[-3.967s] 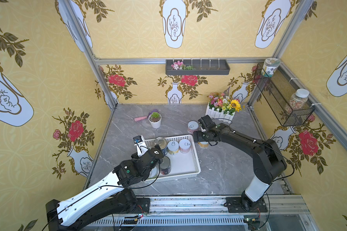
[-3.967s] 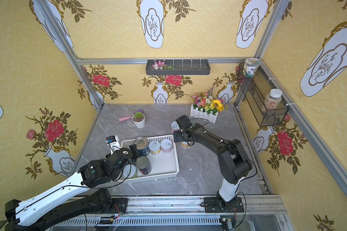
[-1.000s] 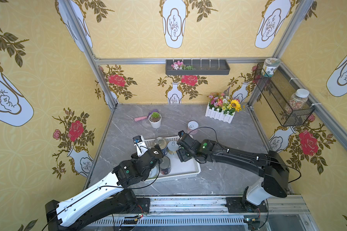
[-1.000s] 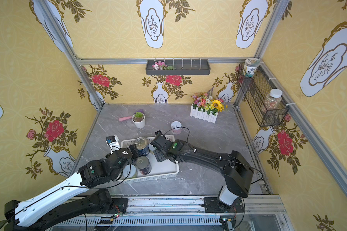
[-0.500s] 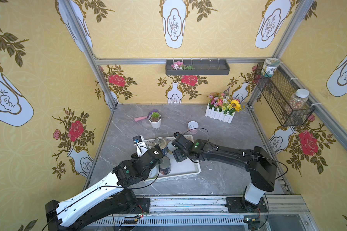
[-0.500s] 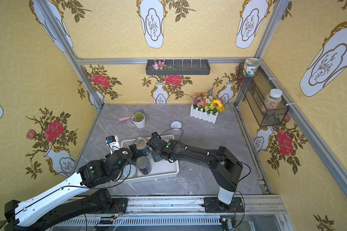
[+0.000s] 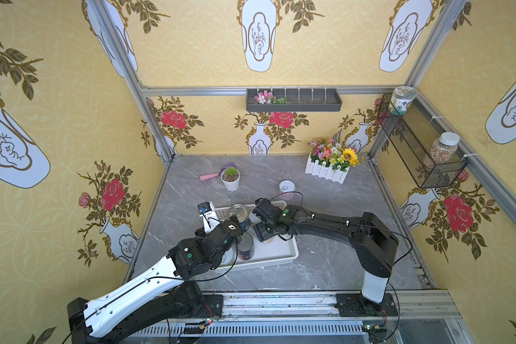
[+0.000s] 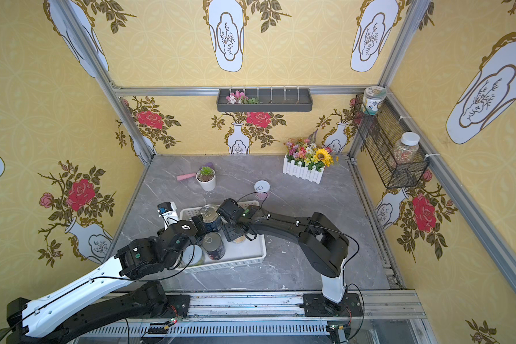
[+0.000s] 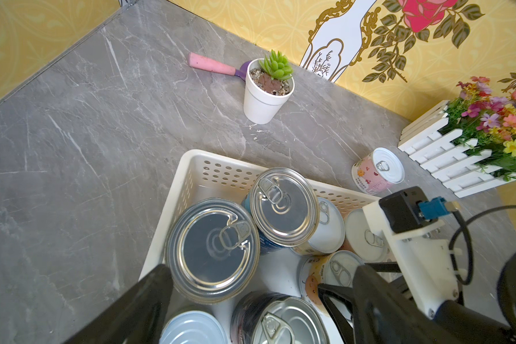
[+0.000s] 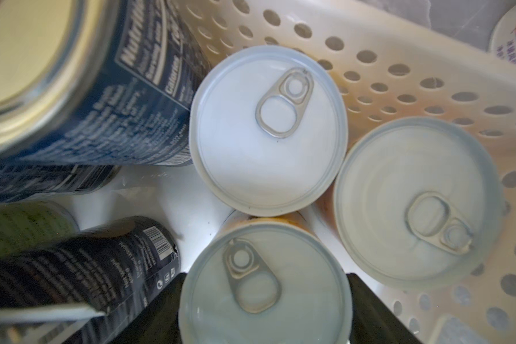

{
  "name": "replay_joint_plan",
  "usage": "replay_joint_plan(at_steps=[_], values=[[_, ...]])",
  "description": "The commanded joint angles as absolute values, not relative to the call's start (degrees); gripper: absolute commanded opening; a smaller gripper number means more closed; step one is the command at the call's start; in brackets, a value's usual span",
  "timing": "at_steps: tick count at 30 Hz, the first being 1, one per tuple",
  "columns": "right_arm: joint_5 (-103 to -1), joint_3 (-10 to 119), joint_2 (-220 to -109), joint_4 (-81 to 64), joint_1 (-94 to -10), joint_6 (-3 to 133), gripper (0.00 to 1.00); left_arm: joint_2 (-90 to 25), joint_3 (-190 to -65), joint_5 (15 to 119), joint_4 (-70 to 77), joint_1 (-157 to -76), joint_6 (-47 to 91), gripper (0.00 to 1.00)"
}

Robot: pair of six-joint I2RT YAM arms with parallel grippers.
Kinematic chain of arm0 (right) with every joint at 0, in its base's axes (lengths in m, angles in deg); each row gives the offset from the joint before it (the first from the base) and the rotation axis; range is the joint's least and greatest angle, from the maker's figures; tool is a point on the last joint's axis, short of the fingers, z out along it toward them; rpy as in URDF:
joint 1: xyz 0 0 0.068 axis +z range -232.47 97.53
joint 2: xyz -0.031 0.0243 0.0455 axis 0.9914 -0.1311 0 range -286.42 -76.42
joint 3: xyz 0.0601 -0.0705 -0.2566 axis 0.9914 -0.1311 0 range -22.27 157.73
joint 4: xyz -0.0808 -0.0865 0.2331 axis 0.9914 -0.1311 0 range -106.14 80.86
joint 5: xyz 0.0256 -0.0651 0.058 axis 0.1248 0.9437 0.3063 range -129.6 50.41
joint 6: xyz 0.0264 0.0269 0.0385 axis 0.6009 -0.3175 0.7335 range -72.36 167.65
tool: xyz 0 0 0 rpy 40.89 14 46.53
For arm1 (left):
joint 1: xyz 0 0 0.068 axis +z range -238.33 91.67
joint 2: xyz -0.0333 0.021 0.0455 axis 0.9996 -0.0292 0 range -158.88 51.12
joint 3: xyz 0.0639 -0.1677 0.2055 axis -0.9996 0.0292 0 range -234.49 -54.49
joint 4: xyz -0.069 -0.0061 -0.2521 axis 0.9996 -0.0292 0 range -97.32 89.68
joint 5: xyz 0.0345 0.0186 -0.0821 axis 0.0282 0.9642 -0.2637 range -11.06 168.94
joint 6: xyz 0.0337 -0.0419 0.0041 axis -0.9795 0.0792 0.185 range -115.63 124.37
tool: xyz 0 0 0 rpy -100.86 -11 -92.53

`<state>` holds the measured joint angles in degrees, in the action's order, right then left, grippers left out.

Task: Put the canned food in the basket
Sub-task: Place the canned food in the basket.

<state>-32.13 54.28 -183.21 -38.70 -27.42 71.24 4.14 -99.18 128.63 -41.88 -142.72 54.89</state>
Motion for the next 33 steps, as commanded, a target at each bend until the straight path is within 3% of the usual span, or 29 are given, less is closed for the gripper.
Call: replay_joint_plan(at_steps=[1, 12, 23, 33], values=[[-32.5, 54.9, -183.7, -33.4, -27.6, 71.2, 0.72, 4.1, -99.3, 128.7, -40.9, -142.7, 54.3, 1.00], [-35.3, 55.5, -185.1, -31.6, -27.6, 70.3, 0.75, 4.0, -99.4, 128.6, -40.8, -142.7, 54.2, 1.00], [-37.1, 51.9, -180.0, -27.5, -28.5, 69.6, 1.00, 4.1, -99.3, 128.5, -40.8, -142.7, 54.2, 1.00], [-35.5, 46.2, -167.9, -25.9, -31.9, 69.9, 0.97, 4.1, -99.2, 128.6, -40.8, -142.7, 54.2, 1.00]])
